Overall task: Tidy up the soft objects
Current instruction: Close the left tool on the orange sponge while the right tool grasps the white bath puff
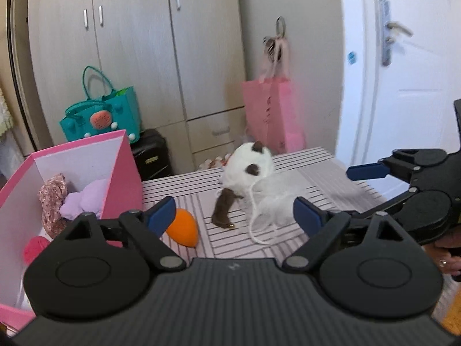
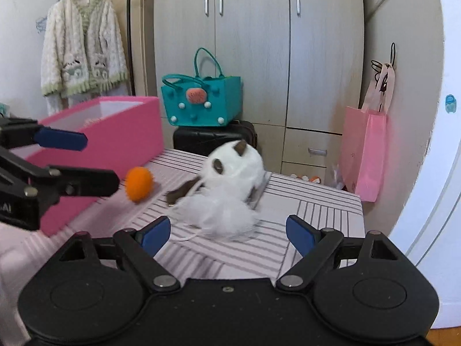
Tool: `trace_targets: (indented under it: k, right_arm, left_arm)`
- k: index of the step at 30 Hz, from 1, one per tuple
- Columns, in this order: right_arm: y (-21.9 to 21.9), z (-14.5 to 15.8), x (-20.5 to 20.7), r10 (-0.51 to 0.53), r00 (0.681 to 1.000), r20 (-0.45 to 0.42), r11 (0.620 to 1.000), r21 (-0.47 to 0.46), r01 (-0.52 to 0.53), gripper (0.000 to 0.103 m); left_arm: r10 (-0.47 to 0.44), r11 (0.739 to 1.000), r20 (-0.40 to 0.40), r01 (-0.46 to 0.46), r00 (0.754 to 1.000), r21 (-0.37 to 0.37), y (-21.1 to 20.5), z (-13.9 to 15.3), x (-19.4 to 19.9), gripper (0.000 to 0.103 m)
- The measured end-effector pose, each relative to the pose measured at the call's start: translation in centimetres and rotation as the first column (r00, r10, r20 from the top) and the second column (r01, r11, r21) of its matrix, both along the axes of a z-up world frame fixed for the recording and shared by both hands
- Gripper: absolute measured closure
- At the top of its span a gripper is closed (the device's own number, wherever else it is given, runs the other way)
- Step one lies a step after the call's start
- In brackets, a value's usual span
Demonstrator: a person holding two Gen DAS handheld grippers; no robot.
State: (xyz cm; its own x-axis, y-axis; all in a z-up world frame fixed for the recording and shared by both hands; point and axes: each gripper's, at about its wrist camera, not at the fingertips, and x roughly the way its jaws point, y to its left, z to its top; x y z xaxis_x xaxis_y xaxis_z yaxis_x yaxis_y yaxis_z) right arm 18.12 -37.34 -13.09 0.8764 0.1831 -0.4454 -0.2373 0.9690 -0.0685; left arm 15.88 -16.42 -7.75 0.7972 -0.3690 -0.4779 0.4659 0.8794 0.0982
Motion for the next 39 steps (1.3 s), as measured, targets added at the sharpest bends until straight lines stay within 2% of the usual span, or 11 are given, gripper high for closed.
trace_targets:
  k: [4,7,11,15,17,20,28,32,33,35,39]
  right_arm:
    - [-0.5,-0.6,2.6,0.027,0.999,-0.04,0.999,0.026,-0.026,0.013]
    - [-0.3,-0.9,4.5,0.064,0.995,-0.071,0.997,0.046,-0.061,0.013]
    - [0.4,-1.6,6.6,0.077,0.992,-0.101,0.997,0.02,-0.075,0.013]
    - [0.7,-2.3,7.6,0.088,0.988,-0.124,0.996,0.039,-0.084,0.013]
    - [0.5,-2.5,7.8,0.104,0.984,-0.145,0.992,0.086,-0.092,0.013]
    - [0.5,-2.8,8.1,0.117,0.981,-0.157,0.988,0.123,-0.098,0.013]
    - [1.2,-3.4,8.3,0.106,0.982,-0.153,0.993,0.067,-0.097,0.014]
    - [1.2,-3.6,8.1,0.097,0.985,-0.14,0.995,0.034,-0.093,0.028]
    - [1.3,-3.6,8.0,0.097,0.987,-0.132,0.995,0.018,-0.095,0.031]
    - [1.4,-3.5,7.8,0.1,0.988,-0.121,0.995,0.01,-0.099,0.05]
    - [1.4,-3.3,7.3,0.11,0.987,-0.119,0.994,0.002,-0.111,0.064]
  left_arm:
    - [0.055,0.998,-0.087,-0.051,0.995,0.047,-1.2,-1.0,3.6,0.04]
    - [0.128,0.991,-0.121,-0.121,0.984,0.063,-1.5,-1.9,6.3,0.04]
    - [0.2,0.975,-0.096,-0.188,0.975,0.117,-2.0,-3.0,8.0,0.04]
    - [0.213,0.971,-0.12,-0.197,0.97,0.137,-2.0,-4.4,8.6,0.047]
    - [0.237,0.962,-0.081,-0.222,0.968,0.157,-2.0,-4.7,8.2,0.049]
    - [0.26,0.96,-0.08,-0.248,0.962,0.131,-1.5,-4.9,8.3,0.049]
    - [0.295,0.943,-0.021,-0.287,0.955,0.167,-2.2,-5.8,8.2,0.049]
    - [0.281,0.936,0.017,-0.278,0.96,0.214,-2.6,-6.0,7.5,0.051]
    - [0.276,0.936,0.026,-0.275,0.961,0.219,-2.6,-6.0,7.2,0.054]
    - [0.27,0.928,0.057,-0.276,0.961,0.25,-2.8,-6.0,7.0,0.076]
    - [0.247,0.921,0.097,-0.265,0.964,0.286,-2.8,-6.1,6.6,0.078]
